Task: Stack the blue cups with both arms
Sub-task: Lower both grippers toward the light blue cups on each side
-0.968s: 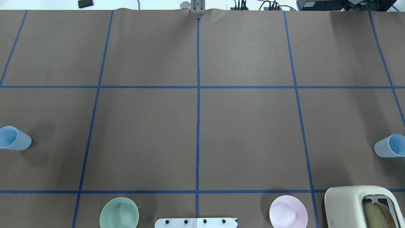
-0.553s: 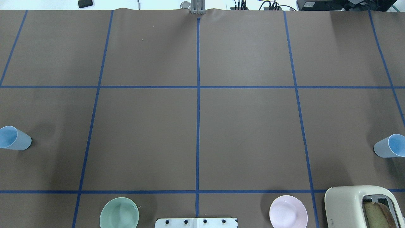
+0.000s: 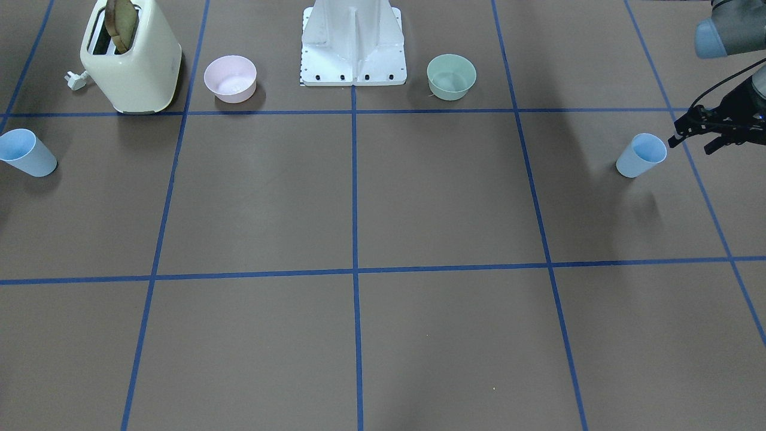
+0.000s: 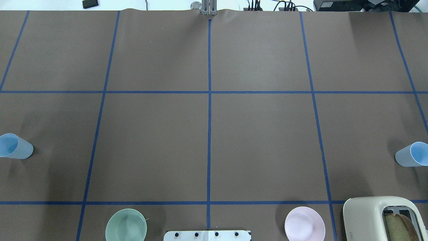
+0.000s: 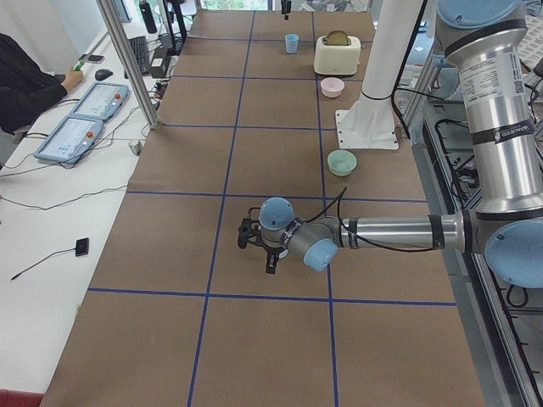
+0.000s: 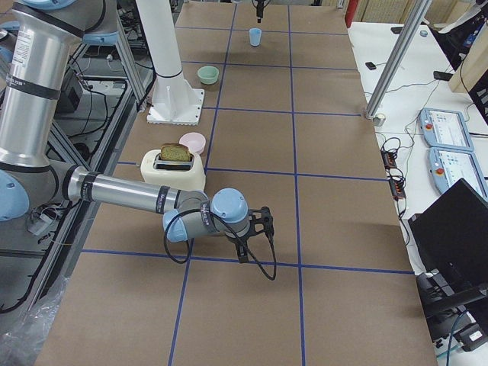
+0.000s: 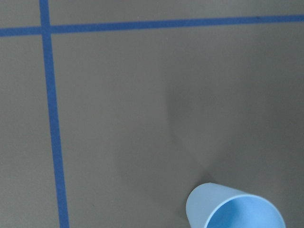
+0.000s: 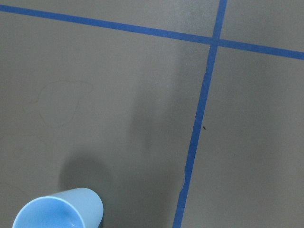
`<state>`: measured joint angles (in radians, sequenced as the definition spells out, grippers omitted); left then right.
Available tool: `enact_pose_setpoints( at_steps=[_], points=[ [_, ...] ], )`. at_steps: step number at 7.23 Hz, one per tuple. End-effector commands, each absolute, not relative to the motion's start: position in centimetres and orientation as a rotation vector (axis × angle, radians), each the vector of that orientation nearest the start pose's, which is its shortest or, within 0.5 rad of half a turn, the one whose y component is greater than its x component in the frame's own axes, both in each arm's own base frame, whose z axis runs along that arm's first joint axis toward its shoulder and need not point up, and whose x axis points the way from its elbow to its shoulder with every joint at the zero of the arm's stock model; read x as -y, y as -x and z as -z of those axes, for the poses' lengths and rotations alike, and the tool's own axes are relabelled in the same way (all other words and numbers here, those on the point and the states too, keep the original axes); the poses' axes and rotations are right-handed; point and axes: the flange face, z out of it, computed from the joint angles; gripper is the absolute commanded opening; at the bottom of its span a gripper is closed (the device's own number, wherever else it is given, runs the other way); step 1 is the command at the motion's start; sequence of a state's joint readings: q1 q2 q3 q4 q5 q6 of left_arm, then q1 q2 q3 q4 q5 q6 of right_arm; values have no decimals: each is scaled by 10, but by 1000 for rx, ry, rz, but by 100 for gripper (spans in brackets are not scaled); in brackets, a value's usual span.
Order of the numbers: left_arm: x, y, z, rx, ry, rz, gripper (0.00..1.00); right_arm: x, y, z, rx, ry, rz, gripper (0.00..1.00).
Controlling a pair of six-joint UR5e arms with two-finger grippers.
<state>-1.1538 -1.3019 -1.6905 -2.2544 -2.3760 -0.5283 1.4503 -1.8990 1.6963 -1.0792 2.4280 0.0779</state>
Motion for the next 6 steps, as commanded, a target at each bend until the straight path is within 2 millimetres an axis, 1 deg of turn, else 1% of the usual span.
enact_pose_setpoints(
  at_steps=[1,2,4,6],
  points=[
    [379,-124,-638,-940,-63,-117,87,364,-12,-678,875,-185,171,100],
    [376,-132,-637,-944,-49,-129,79,364,-11,-678,876,-183,174,100],
    [373,-137,-638,-948,-39,-144,48,365,-5,-674,878,-184,191,100],
    [373,-137,-637,-955,-52,-153,2,370,9,-669,883,-176,220,100]
  ],
)
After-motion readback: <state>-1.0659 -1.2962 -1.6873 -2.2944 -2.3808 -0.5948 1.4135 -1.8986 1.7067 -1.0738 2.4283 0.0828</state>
